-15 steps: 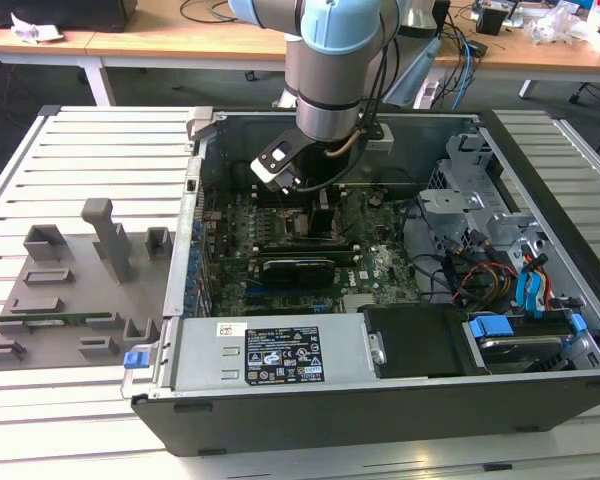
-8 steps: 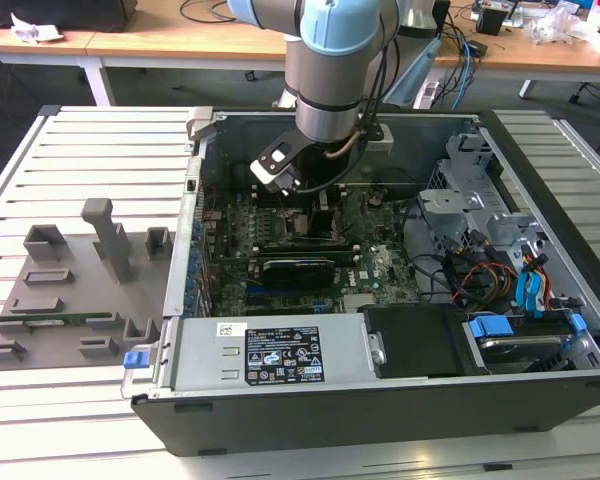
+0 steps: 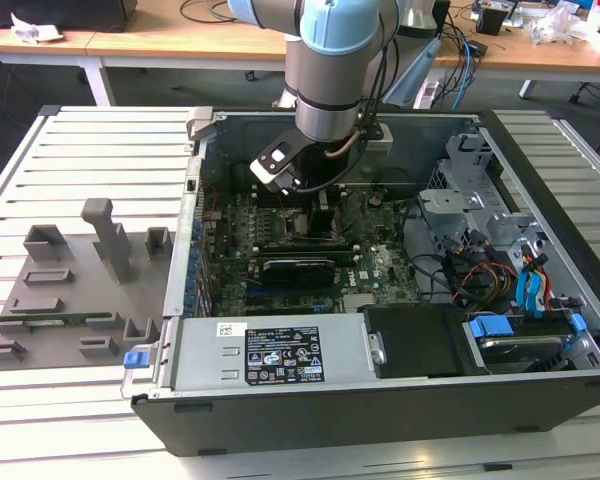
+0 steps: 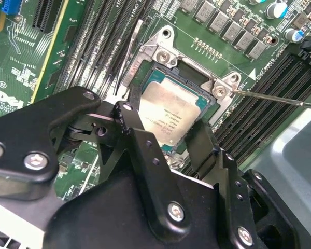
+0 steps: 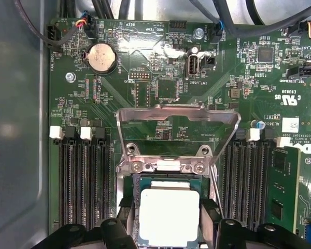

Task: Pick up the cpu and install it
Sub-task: 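Place the cpu into insertion slot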

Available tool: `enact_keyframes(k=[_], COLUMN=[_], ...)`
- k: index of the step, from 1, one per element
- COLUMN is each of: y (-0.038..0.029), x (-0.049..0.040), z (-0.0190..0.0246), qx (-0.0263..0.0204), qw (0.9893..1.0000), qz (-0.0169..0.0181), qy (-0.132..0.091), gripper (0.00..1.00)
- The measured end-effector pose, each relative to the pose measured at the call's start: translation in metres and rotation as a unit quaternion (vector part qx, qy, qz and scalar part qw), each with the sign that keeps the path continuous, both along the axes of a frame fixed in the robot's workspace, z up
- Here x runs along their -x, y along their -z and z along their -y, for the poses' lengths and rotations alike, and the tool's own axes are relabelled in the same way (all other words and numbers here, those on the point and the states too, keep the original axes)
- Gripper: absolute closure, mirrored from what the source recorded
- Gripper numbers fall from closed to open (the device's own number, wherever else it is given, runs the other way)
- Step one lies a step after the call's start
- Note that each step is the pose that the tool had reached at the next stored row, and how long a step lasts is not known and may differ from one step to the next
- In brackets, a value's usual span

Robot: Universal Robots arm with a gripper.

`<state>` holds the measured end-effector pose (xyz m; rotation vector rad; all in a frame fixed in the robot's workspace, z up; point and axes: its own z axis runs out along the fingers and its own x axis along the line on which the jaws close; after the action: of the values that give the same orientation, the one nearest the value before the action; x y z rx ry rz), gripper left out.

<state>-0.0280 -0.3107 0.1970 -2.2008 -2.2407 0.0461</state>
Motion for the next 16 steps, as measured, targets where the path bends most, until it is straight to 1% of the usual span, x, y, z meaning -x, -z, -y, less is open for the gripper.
enact_keyframes(k=[5,11,16], y=[0.0005,0.0006,-0.0003], x=[0.0007,0.0007,0.0007], z=[-0.0003,-0.0004,-0.0004], qx=[-0.0015,-0.0015,-0.0015], qw=[1.0000,1.0000,0.9999], qz=[0.0000,0.0000,-0.0001], qy=[0.000,-0.010,-0.011], gripper=[0.38,0.38,0.38])
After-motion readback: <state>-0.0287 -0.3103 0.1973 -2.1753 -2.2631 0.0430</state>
